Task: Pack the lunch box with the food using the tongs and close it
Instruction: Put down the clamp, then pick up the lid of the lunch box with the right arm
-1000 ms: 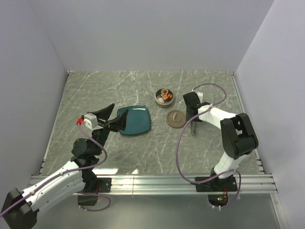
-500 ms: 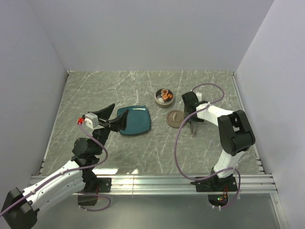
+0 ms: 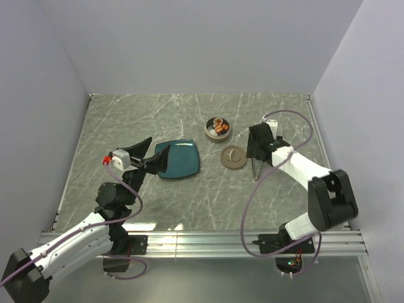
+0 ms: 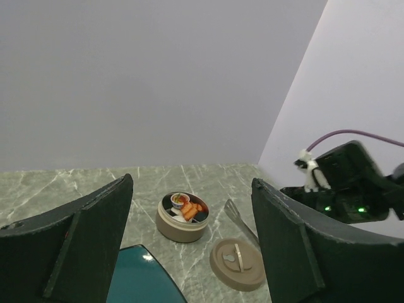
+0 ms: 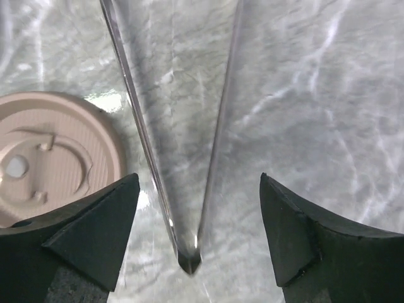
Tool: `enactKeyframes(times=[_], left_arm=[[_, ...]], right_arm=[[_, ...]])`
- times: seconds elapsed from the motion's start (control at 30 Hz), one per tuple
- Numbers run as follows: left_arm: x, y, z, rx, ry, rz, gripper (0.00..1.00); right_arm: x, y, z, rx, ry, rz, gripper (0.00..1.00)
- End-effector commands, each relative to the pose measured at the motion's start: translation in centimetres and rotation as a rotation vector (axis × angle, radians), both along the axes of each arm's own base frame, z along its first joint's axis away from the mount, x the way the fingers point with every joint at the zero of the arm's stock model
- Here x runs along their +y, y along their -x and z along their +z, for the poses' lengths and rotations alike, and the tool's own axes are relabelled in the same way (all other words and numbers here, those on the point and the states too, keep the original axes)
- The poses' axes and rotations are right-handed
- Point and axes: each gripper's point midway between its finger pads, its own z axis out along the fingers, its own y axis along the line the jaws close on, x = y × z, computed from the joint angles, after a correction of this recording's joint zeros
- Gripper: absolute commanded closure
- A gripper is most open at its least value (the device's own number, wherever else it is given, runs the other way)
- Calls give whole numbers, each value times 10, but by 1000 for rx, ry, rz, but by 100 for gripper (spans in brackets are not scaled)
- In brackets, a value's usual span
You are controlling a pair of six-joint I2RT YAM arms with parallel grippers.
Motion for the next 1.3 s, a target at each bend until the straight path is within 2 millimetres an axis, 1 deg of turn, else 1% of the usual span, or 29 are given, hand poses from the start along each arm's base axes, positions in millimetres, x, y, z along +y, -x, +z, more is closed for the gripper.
enactKeyframes(times=[0.0,0.03,0.07,0.1,0.13,0.17,0.2,0.3,0.33,0.37,0.4,0.43,0.47,0.5,0.53,0.57,0.6,0.63,0.7,0.73,0.8,0.83,1.0,1.27], left_arm=[[4,-1,7,-19,-6,21,18],[5,-2,6,-13,-6,29,18],[5,-3,6,-6,-8,34,18],[7,-5,8,1,-3,47,18],[7,-8,2,28,-21,55,18],[9,-10,0,42,-21,69,17],[10,-12,0,55,-22,81,18],[20,-20,-12,118,-26,149,17],[25,-22,-12,134,-13,178,17],[26,-23,-17,154,-23,188,17],[28,-24,-18,160,-19,195,17],[31,-24,-19,166,-12,208,17],[35,-25,-23,184,-12,231,17],[38,-26,-25,192,-12,246,17],[41,-26,-25,197,-8,260,17],[47,-27,-28,208,0,292,17],[49,-27,-30,217,-1,306,17],[51,-27,-31,220,0,314,17],[54,-28,-35,232,-1,332,17],[55,-28,-36,234,0,334,17],[57,-28,-37,236,3,343,17],[57,-27,-37,236,4,344,17],[62,-26,-38,237,14,362,17],[67,-21,-33,229,46,362,16]], right_arm=[[5,-5,43,-184,-32,-10,16],[11,-3,51,-215,-39,14,16],[17,-1,65,-263,-63,29,16],[24,0,69,-285,-86,58,16],[32,2,73,-301,-111,87,17],[43,5,81,-326,-139,125,17],[56,6,84,-340,-177,165,18],[85,7,90,-361,-228,241,21],[92,6,90,-358,-241,256,22],[102,6,83,-339,-239,276,22],[108,2,85,-341,-245,285,22],[113,-1,73,-304,-236,290,23],[117,-3,68,-289,-232,295,23],[123,-7,69,-284,-234,299,24],[126,-10,64,-271,-229,301,26],[130,-15,55,-247,-218,299,27],[133,-17,49,-231,-211,302,27],[135,-19,37,-200,-195,301,30],[138,-26,33,-186,-183,296,33],[140,-27,24,-163,-169,295,35],[138,-31,22,-156,-154,279,38],[139,-32,17,-143,-145,275,40],[134,-35,9,-122,-110,243,46],[133,-35,9,-90,-101,219,48]])
